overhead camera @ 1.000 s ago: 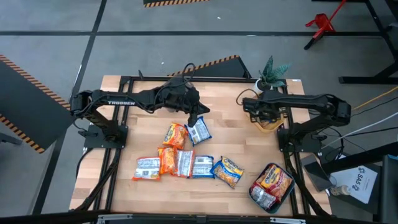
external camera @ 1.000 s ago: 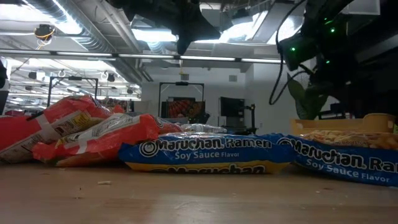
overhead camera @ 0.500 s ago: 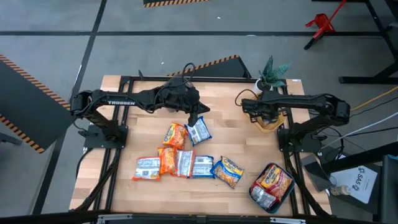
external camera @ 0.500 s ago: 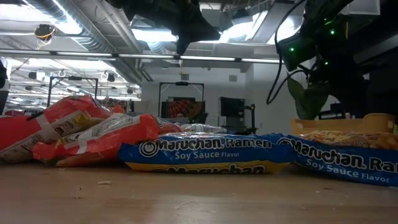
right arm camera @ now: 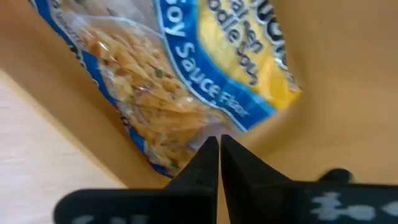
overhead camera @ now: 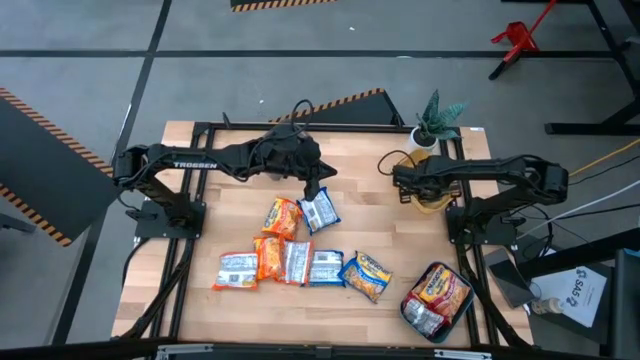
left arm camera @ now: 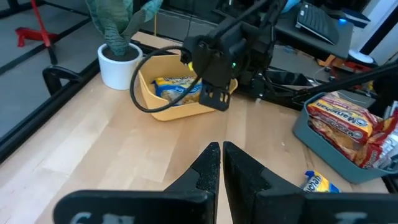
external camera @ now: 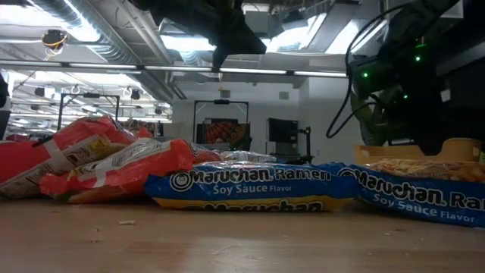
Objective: Sort Maruchan noodles
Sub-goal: Put the blue noodle pack into the yellow bin
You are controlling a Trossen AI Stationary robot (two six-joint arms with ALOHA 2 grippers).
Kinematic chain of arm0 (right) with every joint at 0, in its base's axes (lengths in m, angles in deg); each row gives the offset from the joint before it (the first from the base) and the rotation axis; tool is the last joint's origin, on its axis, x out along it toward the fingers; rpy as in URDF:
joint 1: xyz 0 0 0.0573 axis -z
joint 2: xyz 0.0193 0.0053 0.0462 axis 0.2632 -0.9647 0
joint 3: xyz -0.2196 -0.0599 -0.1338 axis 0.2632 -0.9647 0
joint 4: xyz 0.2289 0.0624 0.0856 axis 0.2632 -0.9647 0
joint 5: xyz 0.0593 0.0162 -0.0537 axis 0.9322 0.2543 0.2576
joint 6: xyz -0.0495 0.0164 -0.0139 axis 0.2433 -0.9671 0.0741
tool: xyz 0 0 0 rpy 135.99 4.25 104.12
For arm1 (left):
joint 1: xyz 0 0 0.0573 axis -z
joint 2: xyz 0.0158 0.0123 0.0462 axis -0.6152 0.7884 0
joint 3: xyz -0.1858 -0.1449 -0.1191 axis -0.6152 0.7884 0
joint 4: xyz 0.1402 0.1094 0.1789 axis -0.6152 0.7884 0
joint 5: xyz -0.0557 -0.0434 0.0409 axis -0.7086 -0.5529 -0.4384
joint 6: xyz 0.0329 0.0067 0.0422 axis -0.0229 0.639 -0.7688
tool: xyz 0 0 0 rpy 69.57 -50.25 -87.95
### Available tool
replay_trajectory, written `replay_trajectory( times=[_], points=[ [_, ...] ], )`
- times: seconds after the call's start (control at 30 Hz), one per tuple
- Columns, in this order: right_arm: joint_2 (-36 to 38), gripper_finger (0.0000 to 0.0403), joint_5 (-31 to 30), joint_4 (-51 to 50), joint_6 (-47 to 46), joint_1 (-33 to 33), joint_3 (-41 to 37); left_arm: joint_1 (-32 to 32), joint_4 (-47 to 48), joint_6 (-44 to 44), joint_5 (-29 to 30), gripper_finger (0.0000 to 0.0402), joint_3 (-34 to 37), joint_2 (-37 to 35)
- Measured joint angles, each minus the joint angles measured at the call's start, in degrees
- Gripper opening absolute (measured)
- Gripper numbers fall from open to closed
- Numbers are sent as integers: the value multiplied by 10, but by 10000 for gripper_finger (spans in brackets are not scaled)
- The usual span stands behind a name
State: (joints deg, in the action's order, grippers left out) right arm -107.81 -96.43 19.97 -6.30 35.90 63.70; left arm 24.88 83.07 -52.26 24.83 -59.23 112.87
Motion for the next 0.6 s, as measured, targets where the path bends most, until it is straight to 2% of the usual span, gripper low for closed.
replay_trajectory(
  times=[0.27, 0.6],
  points=[
    [0, 2, 2, 10, -4, 0, -19, -14, 0, -4, 0, 14, 0, 1],
    [0, 1, -41, 86, -3, 0, -19, -35, -18, 18, -21, 14, -1, 10]
  ],
)
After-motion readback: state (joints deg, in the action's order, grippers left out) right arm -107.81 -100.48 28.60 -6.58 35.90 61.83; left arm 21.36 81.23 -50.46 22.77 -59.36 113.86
